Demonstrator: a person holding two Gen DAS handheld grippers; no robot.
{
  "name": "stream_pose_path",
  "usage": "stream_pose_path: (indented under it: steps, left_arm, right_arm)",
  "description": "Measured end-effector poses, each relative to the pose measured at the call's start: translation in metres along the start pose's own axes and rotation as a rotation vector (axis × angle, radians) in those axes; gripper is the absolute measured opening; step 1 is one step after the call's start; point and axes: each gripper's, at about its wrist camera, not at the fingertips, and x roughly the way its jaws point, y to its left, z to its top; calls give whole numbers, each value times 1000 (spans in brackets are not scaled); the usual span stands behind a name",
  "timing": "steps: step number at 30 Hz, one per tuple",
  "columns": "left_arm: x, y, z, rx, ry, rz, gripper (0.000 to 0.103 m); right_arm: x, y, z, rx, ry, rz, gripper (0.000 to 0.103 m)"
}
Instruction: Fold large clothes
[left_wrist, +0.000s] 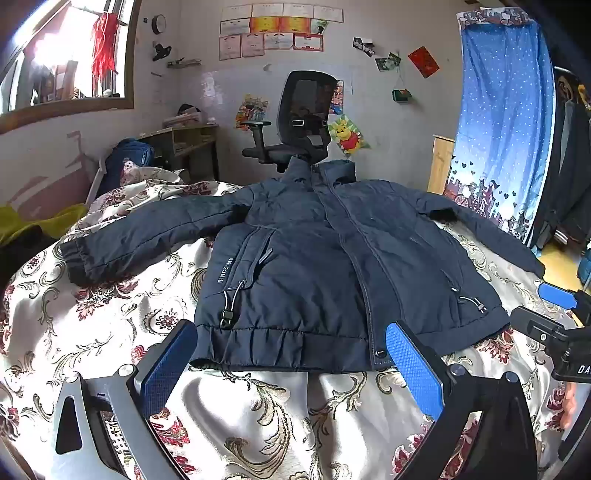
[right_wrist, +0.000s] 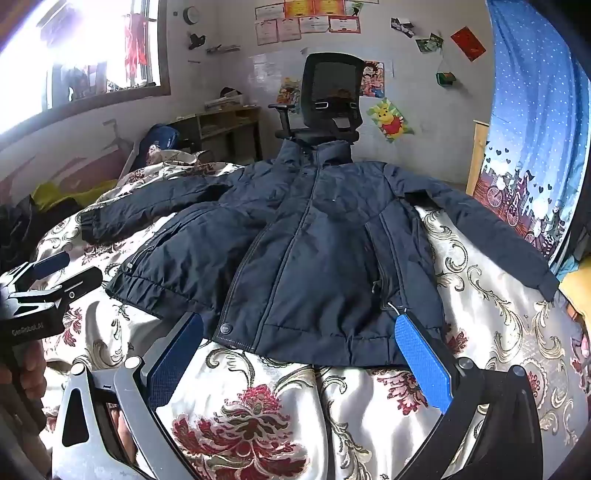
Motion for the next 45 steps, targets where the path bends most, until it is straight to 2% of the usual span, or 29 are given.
stream_pose_path:
  steps: [45]
  left_arm:
    - [0, -8, -1, 10, -2, 0, 103]
  right_arm:
    - [2, -9, 1, 10, 9, 3, 102]
